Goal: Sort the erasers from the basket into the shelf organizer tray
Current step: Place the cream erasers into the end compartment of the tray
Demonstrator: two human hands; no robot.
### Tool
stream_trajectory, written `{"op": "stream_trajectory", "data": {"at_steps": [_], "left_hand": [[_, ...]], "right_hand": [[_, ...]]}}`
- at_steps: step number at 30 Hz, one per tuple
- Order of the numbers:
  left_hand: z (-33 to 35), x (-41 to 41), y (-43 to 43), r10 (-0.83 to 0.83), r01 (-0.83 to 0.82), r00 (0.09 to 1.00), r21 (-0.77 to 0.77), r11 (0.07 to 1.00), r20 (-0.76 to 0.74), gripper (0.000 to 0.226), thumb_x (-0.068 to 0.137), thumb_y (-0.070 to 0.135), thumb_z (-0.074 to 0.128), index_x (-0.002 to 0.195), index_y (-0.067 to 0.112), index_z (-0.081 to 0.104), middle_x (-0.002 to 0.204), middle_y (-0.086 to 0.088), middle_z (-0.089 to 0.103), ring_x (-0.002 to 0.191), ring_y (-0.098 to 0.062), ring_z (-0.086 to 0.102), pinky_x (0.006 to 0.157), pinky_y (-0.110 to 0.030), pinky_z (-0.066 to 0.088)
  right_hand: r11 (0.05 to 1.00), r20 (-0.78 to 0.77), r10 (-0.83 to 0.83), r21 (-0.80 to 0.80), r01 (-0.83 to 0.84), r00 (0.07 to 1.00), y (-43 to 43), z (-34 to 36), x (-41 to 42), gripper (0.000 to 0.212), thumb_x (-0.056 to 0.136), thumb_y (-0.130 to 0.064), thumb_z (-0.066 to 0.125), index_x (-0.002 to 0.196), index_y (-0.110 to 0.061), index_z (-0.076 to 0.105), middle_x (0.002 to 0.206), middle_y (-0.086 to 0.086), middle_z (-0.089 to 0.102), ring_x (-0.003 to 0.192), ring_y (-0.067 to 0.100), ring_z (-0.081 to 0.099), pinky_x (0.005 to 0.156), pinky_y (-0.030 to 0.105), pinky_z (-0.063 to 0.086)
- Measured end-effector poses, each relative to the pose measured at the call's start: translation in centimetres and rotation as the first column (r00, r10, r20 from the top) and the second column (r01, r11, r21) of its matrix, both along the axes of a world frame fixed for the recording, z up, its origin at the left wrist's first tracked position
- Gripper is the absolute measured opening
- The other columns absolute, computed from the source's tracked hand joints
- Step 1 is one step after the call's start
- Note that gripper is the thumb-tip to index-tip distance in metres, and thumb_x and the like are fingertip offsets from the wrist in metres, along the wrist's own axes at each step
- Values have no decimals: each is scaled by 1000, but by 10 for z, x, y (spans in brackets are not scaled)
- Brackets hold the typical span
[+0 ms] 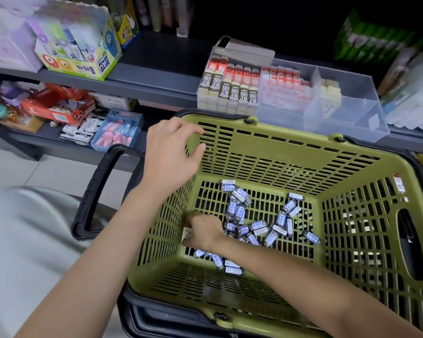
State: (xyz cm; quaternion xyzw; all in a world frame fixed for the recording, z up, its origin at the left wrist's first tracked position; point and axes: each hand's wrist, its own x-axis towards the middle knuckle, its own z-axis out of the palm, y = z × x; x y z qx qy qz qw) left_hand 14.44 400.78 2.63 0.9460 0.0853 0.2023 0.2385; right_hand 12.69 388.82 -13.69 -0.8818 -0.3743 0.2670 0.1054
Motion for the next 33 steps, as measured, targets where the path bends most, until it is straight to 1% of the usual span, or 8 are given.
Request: {"op": "stream_trajectory", "data": {"at_steps": [9, 13, 16, 21, 27, 29, 31, 33], "left_hand": [[0, -4, -8, -57, 58, 996, -22, 998, 74, 16, 82, 10, 66, 97, 9, 70, 98, -6, 62, 98, -25, 55, 88, -30, 33], [1, -8, -30, -106, 19, 978, -427, 904, -182, 13, 90, 26, 61, 101, 19, 65, 99, 10, 58, 99, -12, 57, 93, -29, 44], [2, -5, -46, -382, -303, 756, -801, 516, -532, 38, 91, 55, 46, 107, 24, 61, 112, -2, 64, 105, -21, 61, 88, -40, 49], [-4, -1, -72, -684, -625, 662, -730, -278, -306, 45, 84, 42, 57, 92, 1, 73, 96, -22, 70, 92, -44, 67, 72, -57, 56], [-9, 6, -77, -520, -502, 817, -754, -424, -251, 26, 80, 24, 63, 89, 3, 76, 88, -20, 67, 76, -27, 70, 56, -29, 57], [-11, 8, -71, -475, -531, 812, -767, -360, -340, 23, 73, 23, 68, 76, 1, 76, 84, -18, 63, 70, -24, 67, 50, -26, 55], [-10, 10, -67, -440, -554, 805, -771, -314, -399, 20, 68, 22, 71, 67, 1, 71, 78, -16, 60, 67, -23, 63, 47, -24, 53], [-10, 10, -65, -424, -557, 809, -764, -327, -408, 20, 67, 21, 71, 70, 2, 65, 74, -16, 61, 66, -25, 64, 46, -25, 53]], "right_hand": [[972, -316, -71, 192, 137, 946, -35, 20, 11, 17, 78, -24, 74, 91, -16, 66, 92, -4, 68, 84, 12, 62, 79, 31, 49], [845, -506, -195, 349, 406, 840, -64, 88, 42, 16, 74, -21, 78, 76, -23, 62, 68, -15, 60, 57, 2, 49, 58, 21, 41], [726, -595, -186, 453, 517, 782, -88, 136, 55, 16, 72, -18, 80, 76, -21, 64, 64, -8, 59, 60, 14, 47, 57, 23, 39], [561, -481, -297, 611, 559, 825, -94, 169, 46, 33, 71, -9, 78, 79, -19, 48, 89, 19, 58, 69, 24, 50, 68, 47, 50], [294, -377, -390, 813, 502, 840, -126, 166, 45, 23, 95, -35, 45, 86, -25, 64, 90, -2, 70, 89, 17, 67, 79, 32, 55], [419, -349, -516, 693, 586, 782, -138, 143, 46, 28, 96, -34, 45, 81, -22, 65, 82, 1, 70, 82, 23, 67, 79, 40, 55], [853, -262, -426, 204, 481, 866, -145, 103, 39, 18, 92, -32, 56, 86, -19, 68, 86, -1, 70, 82, 24, 67, 80, 42, 55], [945, -287, -310, -197, 261, 906, -147, 63, 24, 36, 84, -36, 67, 113, -14, 64, 103, 5, 69, 93, 23, 66, 85, 30, 52]]}}
